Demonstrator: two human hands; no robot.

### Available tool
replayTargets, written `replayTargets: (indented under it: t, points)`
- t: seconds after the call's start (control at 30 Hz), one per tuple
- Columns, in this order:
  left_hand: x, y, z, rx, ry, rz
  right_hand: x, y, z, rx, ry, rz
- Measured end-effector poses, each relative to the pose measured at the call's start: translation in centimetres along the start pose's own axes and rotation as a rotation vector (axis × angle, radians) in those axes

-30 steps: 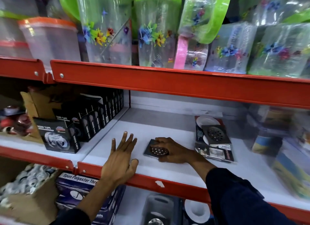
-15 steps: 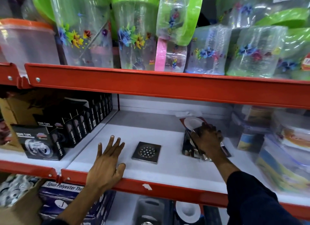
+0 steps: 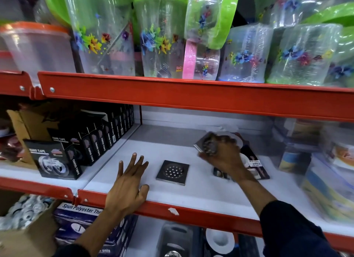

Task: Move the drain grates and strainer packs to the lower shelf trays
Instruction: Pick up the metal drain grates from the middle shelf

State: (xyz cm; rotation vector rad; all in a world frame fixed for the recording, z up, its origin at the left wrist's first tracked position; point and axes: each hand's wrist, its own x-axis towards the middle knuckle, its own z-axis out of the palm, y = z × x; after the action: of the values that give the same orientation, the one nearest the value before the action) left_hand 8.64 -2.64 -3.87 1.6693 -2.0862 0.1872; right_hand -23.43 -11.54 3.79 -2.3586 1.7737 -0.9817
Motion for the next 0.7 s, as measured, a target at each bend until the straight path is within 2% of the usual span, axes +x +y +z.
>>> replayTargets:
  t: [0.1, 0.17, 0.53, 0.7]
  points:
    - [-0.1, -0.1, 0.1, 0.009, -0.005, -0.005, -0.1, -4.3, 3.0, 0.035, -0.342, -0.109]
    - [-0.1, -0.1, 0.1, 0.003, -0.001, -0.007, 0.1, -5.8, 5.1, -0.046, -0.485, -0.129]
    - [0.2, -0.2, 0.1, 0.011, -0.005, -0.019, -0.1, -7.2, 7.3, -0.104, -0.614, -0.163]
    - [0.0, -0.3, 0.0, 0.030, -0.036, -0.012, -1.5, -7.4, 6.2, -0.110, -0.573, -0.154]
